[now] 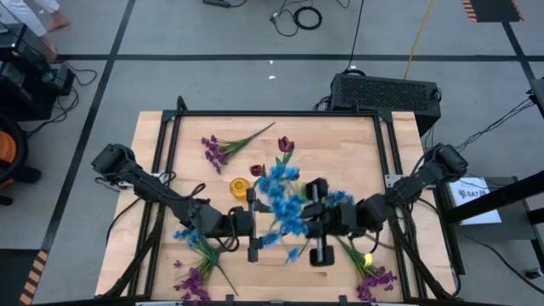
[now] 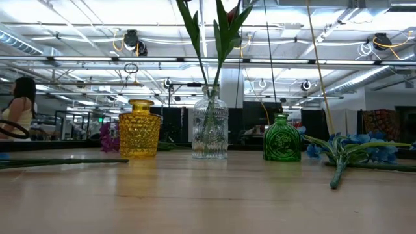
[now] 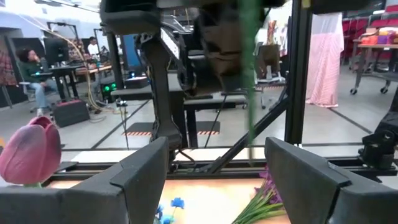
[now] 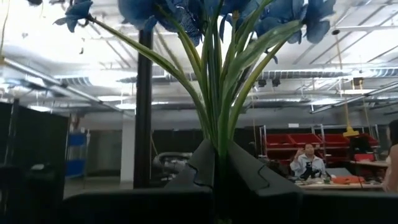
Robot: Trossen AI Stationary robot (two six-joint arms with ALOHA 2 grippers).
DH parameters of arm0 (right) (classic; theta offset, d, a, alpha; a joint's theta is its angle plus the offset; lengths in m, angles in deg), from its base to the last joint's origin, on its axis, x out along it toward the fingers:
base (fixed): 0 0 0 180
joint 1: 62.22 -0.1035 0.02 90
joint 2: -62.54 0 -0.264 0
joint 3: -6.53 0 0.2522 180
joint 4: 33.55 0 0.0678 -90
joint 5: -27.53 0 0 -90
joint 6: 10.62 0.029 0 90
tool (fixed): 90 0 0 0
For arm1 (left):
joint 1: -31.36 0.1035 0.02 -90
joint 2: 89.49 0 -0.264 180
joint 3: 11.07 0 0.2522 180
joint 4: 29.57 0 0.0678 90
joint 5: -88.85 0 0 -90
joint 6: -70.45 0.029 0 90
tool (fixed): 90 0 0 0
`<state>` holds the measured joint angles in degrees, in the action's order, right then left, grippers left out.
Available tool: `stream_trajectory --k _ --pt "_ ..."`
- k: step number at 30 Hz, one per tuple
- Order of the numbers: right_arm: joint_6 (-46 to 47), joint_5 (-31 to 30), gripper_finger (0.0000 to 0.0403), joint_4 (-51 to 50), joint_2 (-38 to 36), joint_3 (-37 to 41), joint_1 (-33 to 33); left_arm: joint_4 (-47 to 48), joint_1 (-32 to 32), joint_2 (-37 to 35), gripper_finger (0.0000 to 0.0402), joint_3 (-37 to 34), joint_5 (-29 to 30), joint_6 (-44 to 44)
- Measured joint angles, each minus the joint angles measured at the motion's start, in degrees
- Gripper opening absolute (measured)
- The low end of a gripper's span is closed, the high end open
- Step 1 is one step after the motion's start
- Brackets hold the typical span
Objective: Sort flowers into vase by color
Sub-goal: Put the top blue flowers into the green vase
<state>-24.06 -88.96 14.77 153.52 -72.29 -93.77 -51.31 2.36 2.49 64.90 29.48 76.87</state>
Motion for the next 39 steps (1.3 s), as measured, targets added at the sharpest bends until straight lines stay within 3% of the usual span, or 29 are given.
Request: stream_trajectory --k 9,33,39 --pt "-4.65 -0.20 0.0008 -0.32 4.04 -2.83 -0.02 -0.64 -0.81 0.26 0.0265 0.11 -5.04 -1.47" --pt "-5.02 -0.19 0.0009 -4.24 4.00 -2.90 1.54 -1.72 0.60 0.42 0.0081 0.11 -10.93 -3.11" --pt "-5.04 -0.30 0.0009 -4.61 4.00 -2.90 1.57 -2.21 1.09 0.42 0.0053 0.11 -11.06 -2.91"
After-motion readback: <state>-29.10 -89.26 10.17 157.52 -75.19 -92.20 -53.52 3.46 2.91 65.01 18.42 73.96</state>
